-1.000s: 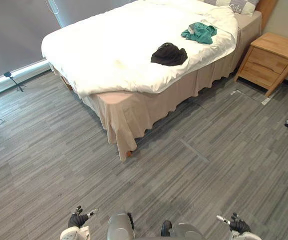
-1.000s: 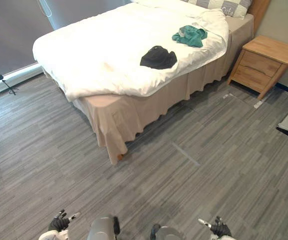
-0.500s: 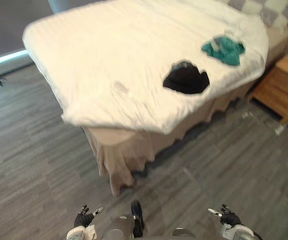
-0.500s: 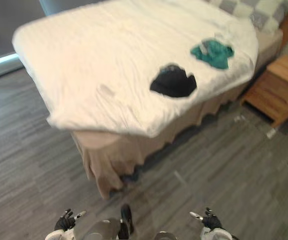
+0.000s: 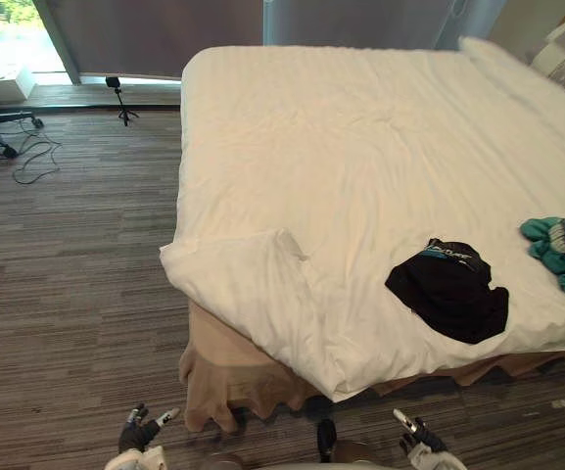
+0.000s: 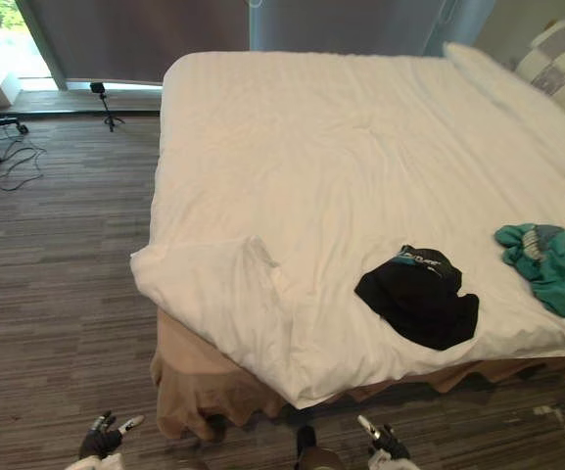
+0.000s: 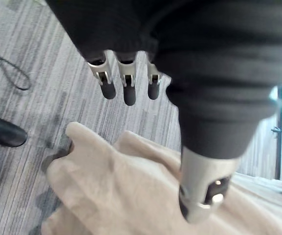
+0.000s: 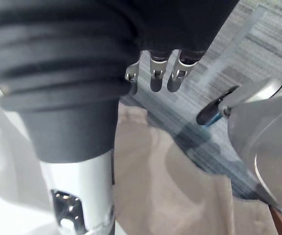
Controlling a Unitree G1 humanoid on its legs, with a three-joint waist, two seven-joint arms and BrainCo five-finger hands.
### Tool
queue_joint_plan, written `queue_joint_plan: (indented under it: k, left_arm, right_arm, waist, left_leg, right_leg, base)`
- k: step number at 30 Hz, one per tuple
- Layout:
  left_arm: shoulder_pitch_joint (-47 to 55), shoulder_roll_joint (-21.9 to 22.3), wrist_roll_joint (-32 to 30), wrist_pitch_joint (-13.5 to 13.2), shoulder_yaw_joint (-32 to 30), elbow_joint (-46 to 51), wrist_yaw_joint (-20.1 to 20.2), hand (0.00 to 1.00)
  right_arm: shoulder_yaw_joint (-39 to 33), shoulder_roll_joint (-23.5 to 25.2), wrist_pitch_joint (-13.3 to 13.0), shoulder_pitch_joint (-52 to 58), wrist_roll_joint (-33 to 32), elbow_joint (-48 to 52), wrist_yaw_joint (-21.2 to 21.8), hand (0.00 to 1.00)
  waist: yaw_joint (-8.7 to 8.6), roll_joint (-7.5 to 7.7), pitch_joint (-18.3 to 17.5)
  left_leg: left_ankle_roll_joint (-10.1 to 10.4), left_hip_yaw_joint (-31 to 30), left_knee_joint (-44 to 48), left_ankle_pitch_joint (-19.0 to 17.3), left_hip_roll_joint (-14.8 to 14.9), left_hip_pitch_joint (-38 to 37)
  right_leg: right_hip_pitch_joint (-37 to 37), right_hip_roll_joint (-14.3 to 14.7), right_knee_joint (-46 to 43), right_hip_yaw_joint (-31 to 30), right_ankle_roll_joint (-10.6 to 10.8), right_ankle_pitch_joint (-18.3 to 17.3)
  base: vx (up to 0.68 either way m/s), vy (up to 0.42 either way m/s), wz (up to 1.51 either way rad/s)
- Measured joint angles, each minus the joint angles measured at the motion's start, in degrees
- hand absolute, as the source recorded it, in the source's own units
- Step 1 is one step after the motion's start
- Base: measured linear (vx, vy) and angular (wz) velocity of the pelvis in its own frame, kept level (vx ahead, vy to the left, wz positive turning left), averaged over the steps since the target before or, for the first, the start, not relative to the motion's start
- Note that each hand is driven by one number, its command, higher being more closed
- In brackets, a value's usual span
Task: Tidy the bed and pick cloth on bed and put in laundry
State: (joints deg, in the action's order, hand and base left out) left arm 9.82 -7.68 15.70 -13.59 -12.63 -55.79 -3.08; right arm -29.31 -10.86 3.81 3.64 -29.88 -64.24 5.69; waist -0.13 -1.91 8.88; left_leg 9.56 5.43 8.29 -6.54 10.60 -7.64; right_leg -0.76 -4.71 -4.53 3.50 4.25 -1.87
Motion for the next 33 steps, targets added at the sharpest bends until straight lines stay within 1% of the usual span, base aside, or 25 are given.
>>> queue_joint_plan:
  k: [1, 2, 3, 4, 5, 6, 7, 8, 10, 11, 12, 13, 14, 15, 16, 17, 19, 21, 22, 24, 25, 27, 29, 30, 33]
  left_arm:
    - [0.0, 0.1, -1.0, -0.2, -0.6, 0.0, -1.8, 0.00]
    - [-0.1, 0.1, -1.0, -0.2, -1.8, 0.0, -3.5, 0.00]
    - [-0.6, -0.3, -1.0, -0.2, -4.6, 0.2, -5.6, 0.00]
    - [-1.2, -1.4, -0.9, -0.2, -7.1, 0.5, -6.9, 0.00]
    - [-2.1, -4.0, -0.7, -0.7, -11.1, 1.2, -8.1, 0.00]
    - [-2.6, -5.5, -0.3, -1.0, -12.8, 1.5, -8.3, 0.00]
    - [-4.0, -10.2, 0.3, -1.6, -16.7, 3.7, -9.3, 0.00]
    - [-4.6, -12.2, 0.3, -2.0, -18.2, 4.6, -9.5, 0.00]
    - [-7.0, -20.4, 0.2, -4.6, -21.9, 8.7, -10.6, 0.00]
    - [-7.7, -22.3, 0.1, -5.4, -22.4, 9.8, -10.8, 0.00]
    - [-9.4, -25.7, 0.1, -6.7, -22.7, 11.9, -10.8, 0.00]
    - [-10.4, -27.5, 0.0, -7.4, -22.9, 13.1, -10.6, 0.00]
    - [-11.8, -30.8, -0.7, -8.8, -22.8, 15.1, -9.9, 0.00]
    - [-12.3, -33.0, -1.0, -9.6, -22.3, 16.6, -8.7, 0.00]
    - [-13.2, -34.2, -1.1, -10.1, -21.3, 17.3, -7.6, 0.00]
    - [-15.8, -35.0, -1.5, -10.5, -18.2, 18.6, -5.7, 0.00]
    - [-18.2, -35.6, -2.3, -10.9, -14.1, 19.9, -3.7, 0.00]
    - [-21.0, -35.7, -3.3, -10.7, -7.8, 23.1, 0.3, 0.00]
    - [-21.8, -35.7, -3.4, -10.5, -6.0, 23.9, 1.4, 0.00]
    - [-24.2, -35.2, -4.7, -8.8, 0.1, 27.2, 4.8, 0.00]
    - [-25.0, -34.7, -5.3, -8.3, 1.7, 28.0, 5.5, 0.00]
    - [-27.2, -32.5, -8.0, -6.1, 6.7, 30.7, 6.8, 0.00]
    - [-28.9, -31.0, -11.9, -4.2, 12.0, 31.8, 7.1, 0.00]
    - [-29.2, -30.6, -12.9, -3.7, 13.2, 31.8, 7.1, 0.00]
    - [-29.9, -28.6, -16.9, -0.7, 19.9, 32.1, 7.3, 0.00]
  right_arm:
    - [-0.4, -0.9, 0.0, 0.2, 0.1, -0.2, 0.0, 0.00]
    - [-0.4, -1.4, -0.1, 0.3, 0.2, -0.2, 0.0, 0.00]
    - [-0.4, -1.6, -0.1, 0.6, 0.4, -0.2, 0.1, 0.00]
    - [-0.5, -1.6, -0.1, 1.2, 0.5, -0.3, 0.2, 0.00]
    - [-1.3, -1.6, -0.1, 2.0, 0.6, -0.8, 0.5, 0.00]
    - [-1.7, -1.5, -0.1, 2.2, 0.6, -1.0, 0.6, 0.00]
    - [-2.1, -1.6, -0.4, 2.6, 0.5, -2.1, 0.7, 0.00]
    - [-2.1, -1.5, -0.5, 3.1, 0.5, -2.1, 0.7, 0.00]
    - [-2.1, -0.8, -1.7, 4.9, 0.6, -2.1, 1.1, 0.00]
    - [-2.1, -0.6, -2.1, 5.4, 0.6, -2.1, 1.2, 0.00]
    - [-2.1, -0.3, -2.7, 6.1, 0.6, -2.0, 1.3, 0.00]
    - [-2.1, -0.1, -2.9, 6.2, 0.6, -2.0, 1.3, 0.00]
    - [-2.1, 0.3, -3.1, 6.5, 0.6, -1.8, 1.3, 0.00]
    - [-2.0, 0.8, -3.4, 6.7, 0.5, -1.5, 1.3, 0.00]
    - [-2.0, 1.2, -3.5, 6.9, 0.5, -1.2, 1.3, 0.00]
    - [-1.6, 2.1, -3.4, 8.2, 0.5, 0.5, 1.2, 0.00]
    - [-0.8, 2.2, -3.4, 8.9, 0.6, 0.6, 1.2, 0.00]
    - [0.5, 2.1, -3.5, 8.9, 0.6, 1.1, 1.0, 0.00]
    - [0.7, 2.2, -3.5, 8.9, 0.6, 1.4, 0.9, 0.00]
    - [1.4, 2.4, -3.6, 8.7, 0.6, 2.8, 0.9, 0.00]
    - [1.5, 2.4, -3.6, 8.7, 0.6, 2.9, 0.9, 0.00]
    - [2.7, 2.4, -3.6, 8.7, 0.9, 2.9, 0.8, 0.00]
    - [3.5, 2.4, -3.6, 8.7, 2.7, 2.9, 0.5, 0.00]
    - [3.7, 2.4, -3.6, 8.7, 2.9, 2.9, 0.4, 0.00]
    - [5.6, 2.4, -3.5, 8.7, 3.0, 3.0, -0.1, 0.00]
  waist:
    - [0.06, -0.68, -0.2]
    - [-0.02, -1.49, -0.5]
    - [-0.43, -2.03, -0.9]
    - [-0.58, -2.35, -1.1]
    - [-0.54, -2.83, -1.7]
    - [-0.55, -3.07, -2.0]
    - [-0.65, -3.21, -2.1]
    - [-0.68, -3.24, -2.2]
    - [-0.55, -3.51, -2.6]
    - [-0.68, -3.54, -2.8]
    - [-0.47, -3.57, -3.0]
    - [-0.44, -3.66, -3.0]
    - [0.07, -3.28, -3.1]
    - [0.13, -3.27, -3.5]
    - [0.09, -3.31, -3.7]
    - [0.07, -3.16, -4.4]
    - [-0.08, -3.15, -4.8]
    - [-0.47, -3.21, -4.8]
    - [-0.57, -3.15, -4.8]
    - [-1.42, -3.64, -4.6]
    - [-1.85, -3.81, -4.5]
    - [-3.22, -4.16, -4.2]
    - [-3.62, -4.09, -4.1]
    - [-3.76, -4.09, -4.1]
    - [-5.12, -3.74, -3.9]
  left_leg:
    - [-0.2, 3.5, -0.6, 0.3, -0.6, 0.2]
    - [-0.5, 4.4, -1.6, 0.7, -0.6, 0.2]
    - [-0.7, 5.1, -2.9, 1.6, -0.9, 0.1]
    - [-0.7, 5.5, -4.1, 2.3, -1.0, -0.4]
    - [-0.7, 5.9, -5.3, 2.7, -1.0, -0.5]
    - [-0.7, 6.2, -5.7, 2.8, -1.0, -0.5]
    - [-0.5, 6.7, -6.5, 3.1, -1.0, -0.4]
    - [-0.5, 6.8, -6.8, 3.1, -0.9, -0.4]
    - [-0.5, 7.2, -8.5, 3.1, -0.8, -0.3]
    - [-0.4, 7.7, -9.2, 3.1, -0.8, -0.4]
    - [-0.3, 8.8, -10.2, 2.8, -0.6, -0.4]
    - [-0.1, 9.3, -10.4, 2.4, -0.4, -0.4]
    - [0.0, 10.1, -10.4, 2.3, -0.3, -0.4]
    - [-0.4, 11.3, -10.1, 1.5, -0.3, -0.6]
    - [-0.3, 11.6, -10.1, 1.3, -0.3, -0.7]
    - [-0.2, 12.0, -10.1, 1.1, -0.3, -0.7]
    - [-0.1, 13.3, -10.1, 1.1, -0.3, -0.7]
    - [0.1, 14.7, -10.2, 1.2, -0.1, -0.6]
    - [0.1, 14.9, -10.2, 1.2, -0.1, -0.6]
    - [0.6, 16.1, -10.3, 1.5, 0.0, -0.6]
    - [0.8, 16.2, -10.3, 1.6, 0.0, -0.6]
    - [0.9, 16.9, -10.5, 1.7, 0.0, -1.4]
    - [0.9, 18.7, -10.7, 1.7, 0.0, -2.4]
    - [0.9, 19.0, -10.8, 1.7, 0.0, -2.5]
    - [0.9, 19.6, -11.1, 1.7, -0.2, -2.6]
  right_leg:
    - [0.6, -0.4, 0.0, 0.2, -0.3, -1.1]
    - [1.2, -0.3, 0.2, 0.1, -0.4, -1.1]
    - [1.4, -0.4, 0.4, 0.2, -0.5, -0.9]
    - [1.2, -0.5, 1.0, 0.5, -0.6, -0.7]
    - [1.1, -0.4, 1.9, 0.7, -0.6, -0.4]
    - [1.0, -0.3, 2.4, 0.8, -0.5, -0.1]
    - [0.4, -0.3, 4.2, 1.1, -0.5, 1.0]
    - [0.1, -0.2, 5.0, 1.3, -0.5, 1.5]
    - [-1.5, 0.0, 8.8, 2.5, -0.3, 3.9]
    - [-1.8, 0.2, 9.6, 2.5, -0.3, 4.5]
    - [-1.4, 0.4, 10.0, 2.6, -0.3, 5.0]
    - [-1.4, 0.6, 10.2, 2.8, -0.3, 5.2]
    - [-1.4, 0.6, 10.2, 2.5, -0.2, 5.9]
    - [-1.2, 0.5, 10.2, 2.4, -0.2, 5.9]
    - [-1.2, 0.5, 10.2, 2.2, -0.2, 6.0]
    - [-1.1, 0.4, 10.2, 2.1, -0.1, 6.0]
    - [-0.9, 0.5, 10.2, 2.0, -0.1, 6.0]
    - [-0.1, 0.6, 10.2, 1.3, -0.1, 6.2]
    - [0.1, 0.7, 10.2, 1.1, -0.2, 6.3]
    - [0.9, 0.9, 9.9, 0.2, -0.2, 6.5]
    - [1.0, 0.9, 9.8, 0.1, -0.2, 6.6]
    - [1.0, 1.2, 9.7, -0.3, -0.2, 6.6]
    - [1.0, 1.3, 9.7, -0.9, -0.2, 6.6]
    - [1.0, 1.3, 9.7, -0.9, -0.2, 6.6]
    - [1.1, 1.2, 9.7, -0.8, -0.1, 6.7]
  base:
    - [0.02, -0.120, 0.03]
    - [-0.03, -0.049, -0.05]
    - [0.00, 0.000, 0.00]
    - [-0.05, -0.001, 0.12]
    - [-0.05, 0.008, 0.11]
    - [-0.07, 0.015, 0.16]
    - [-0.06, 0.019, 0.13]
    - [-0.07, 0.017, 0.20]
    - [-0.07, 0.023, 0.27]
    - [-0.08, 0.038, 0.21]
    - [-0.08, 0.033, 0.10]
    - [-0.13, 0.033, -0.03]
    - [-0.12, 0.024, -0.19]
    - [-0.11, 0.019, -0.29]
    - [-0.06, 0.010, -0.23]
    - [-0.04, 0.005, -0.08]
    - [-0.02, 0.004, -0.05]
    - [0.00, -0.004, -0.20]
    - [0.02, -0.002, -0.26]
    - [0.06, 0.007, -0.22]
    - [0.08, 0.010, -0.13]
    - [0.10, 0.013, -0.17]
    - [0.07, 0.020, -0.32]
    - [0.04, 0.020, -0.25]
    - [0.01, 0.005, -0.06]
